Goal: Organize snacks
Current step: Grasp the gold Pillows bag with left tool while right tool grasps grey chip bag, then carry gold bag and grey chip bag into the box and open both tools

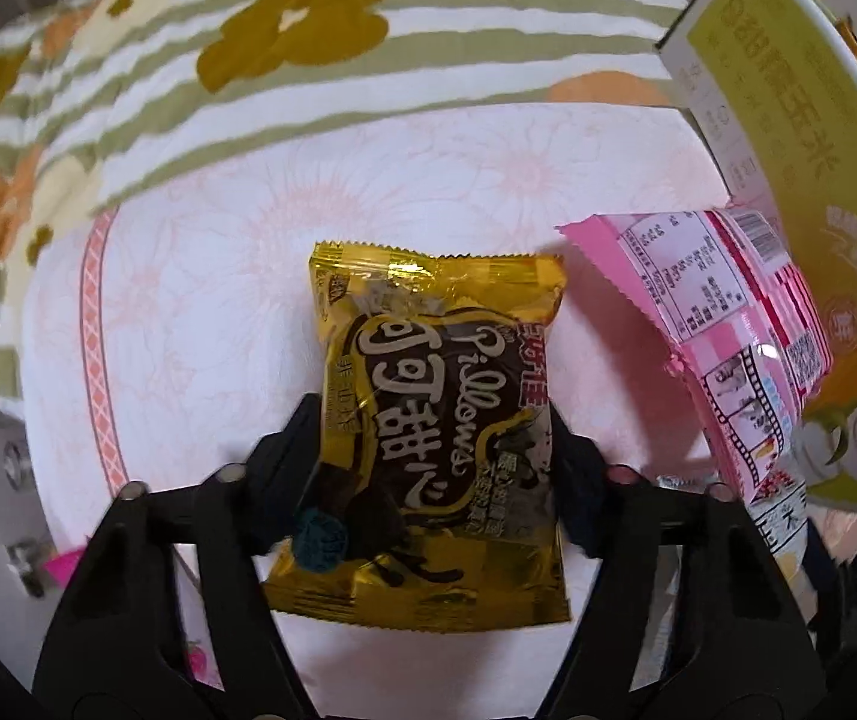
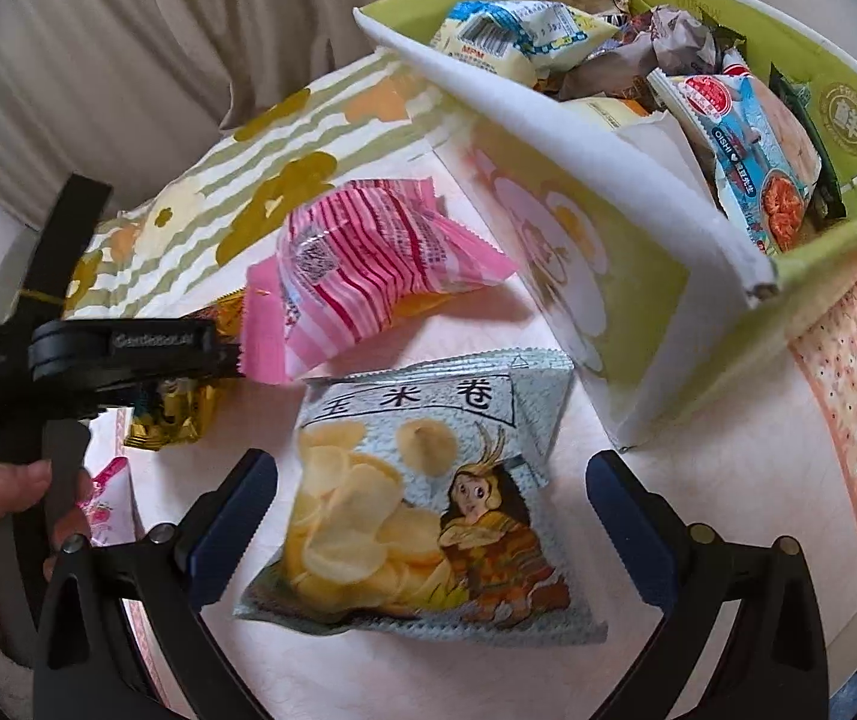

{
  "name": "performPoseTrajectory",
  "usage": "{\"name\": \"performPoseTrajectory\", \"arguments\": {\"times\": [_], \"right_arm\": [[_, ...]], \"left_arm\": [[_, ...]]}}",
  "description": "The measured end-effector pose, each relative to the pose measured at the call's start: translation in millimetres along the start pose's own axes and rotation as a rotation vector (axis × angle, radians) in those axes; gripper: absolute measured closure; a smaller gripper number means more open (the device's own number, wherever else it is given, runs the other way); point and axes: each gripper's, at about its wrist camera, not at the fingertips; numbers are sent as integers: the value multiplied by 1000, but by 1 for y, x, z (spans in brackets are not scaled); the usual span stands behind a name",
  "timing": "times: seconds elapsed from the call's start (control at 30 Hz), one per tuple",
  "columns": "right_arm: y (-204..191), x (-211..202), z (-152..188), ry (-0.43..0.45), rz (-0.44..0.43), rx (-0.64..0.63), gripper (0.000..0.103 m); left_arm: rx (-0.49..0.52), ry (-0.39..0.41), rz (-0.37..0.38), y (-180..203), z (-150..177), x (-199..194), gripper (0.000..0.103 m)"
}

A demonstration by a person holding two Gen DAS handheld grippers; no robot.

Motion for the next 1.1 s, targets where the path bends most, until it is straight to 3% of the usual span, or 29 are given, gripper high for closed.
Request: {"name": "performPoseTrajectory", "arguments": {"times": [0.17, 0.4, 0.47, 0.53, 0.6, 0.77, 1.1], "right_arm": [[-3, 11, -9, -24, -1, -13, 0], [-6, 13, -8, -26, 11, -43, 0], [-7, 16, -9, -31, 17, -51, 5], [-10, 21, -11, -48, 6, -62, 17], [-12, 21, -9, -42, 9, -76, 18], [-15, 15, -3, -35, 5, -107, 33], [-27, -32, 28, 1, -47, -177, 35]], "left_arm": [[30, 23, -2, -1, 6, -3, 51], [40, 46, -5, -4, 25, -10, 52], [41, 50, 0, -6, 30, -12, 52], [40, 56, 2, -8, 35, -15, 52], [35, 60, 9, -10, 39, -18, 52], [36, 80, 17, -11, 51, -27, 52], [45, 157, 63, -9, 93, -72, 52]]}}
Point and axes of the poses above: each gripper's, at about its wrist camera, not at the fingertips, and x roughly the way its jaws point, y to its right, z to its underside, and after that the axes turned 13 degrees about -y, right-handed
